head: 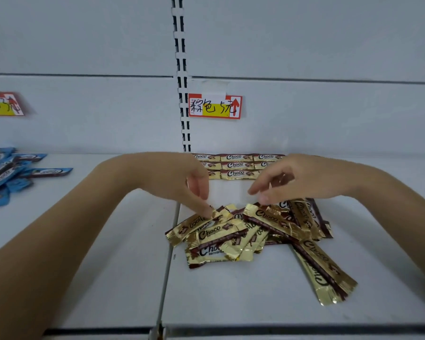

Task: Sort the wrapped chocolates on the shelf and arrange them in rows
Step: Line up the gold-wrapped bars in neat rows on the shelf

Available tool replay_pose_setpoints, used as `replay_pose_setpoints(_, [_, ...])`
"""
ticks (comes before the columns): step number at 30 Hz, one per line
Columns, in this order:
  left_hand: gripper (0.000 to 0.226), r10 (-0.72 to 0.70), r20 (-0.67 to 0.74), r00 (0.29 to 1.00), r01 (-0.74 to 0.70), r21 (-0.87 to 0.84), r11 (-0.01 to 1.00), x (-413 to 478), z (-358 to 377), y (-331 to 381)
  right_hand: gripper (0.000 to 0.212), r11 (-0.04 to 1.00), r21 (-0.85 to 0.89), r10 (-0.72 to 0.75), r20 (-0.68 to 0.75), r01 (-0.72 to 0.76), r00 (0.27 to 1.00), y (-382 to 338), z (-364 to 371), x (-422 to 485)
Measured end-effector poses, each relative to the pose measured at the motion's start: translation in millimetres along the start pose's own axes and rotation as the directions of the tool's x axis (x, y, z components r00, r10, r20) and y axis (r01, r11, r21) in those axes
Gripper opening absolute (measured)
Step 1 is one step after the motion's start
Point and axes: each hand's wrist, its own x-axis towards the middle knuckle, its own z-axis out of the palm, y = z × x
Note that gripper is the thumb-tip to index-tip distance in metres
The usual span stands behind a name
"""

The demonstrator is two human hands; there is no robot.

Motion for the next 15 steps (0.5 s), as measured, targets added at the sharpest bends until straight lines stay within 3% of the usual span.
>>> replay_pose_setpoints(4, [0.044,-0.063,0.151,0.987,0.068,-0.025,0.997,-5,0,5,0.046,0.993,-0.089,0.090,0.198,-0.073,0.976,-5,-3,-8])
replay_pose_setpoints(7, [0.033,-0.037,0.165,0.986,0.044,-0.043,0.998,-3,3,5,0.042,0.992,-0.085,0.108,0.178,-0.094,0.978,-4,-1,-8])
replay_pose_setpoints(11, [0.016,0.035,0.174,0.984,0.001,-0.203,0.979,-5,-1,-2,0.009,0.995,0.067,0.056,0.168,-0.068,0.984,4,-3,-6])
replay_pose_setpoints(15, [0.009,0.056,0.024,0.998,-0.043,-0.372,0.927,-6,-6,-7,0.003,0.973,0.228,0.025,0.062,-0.038,0.998,9,-7,-6])
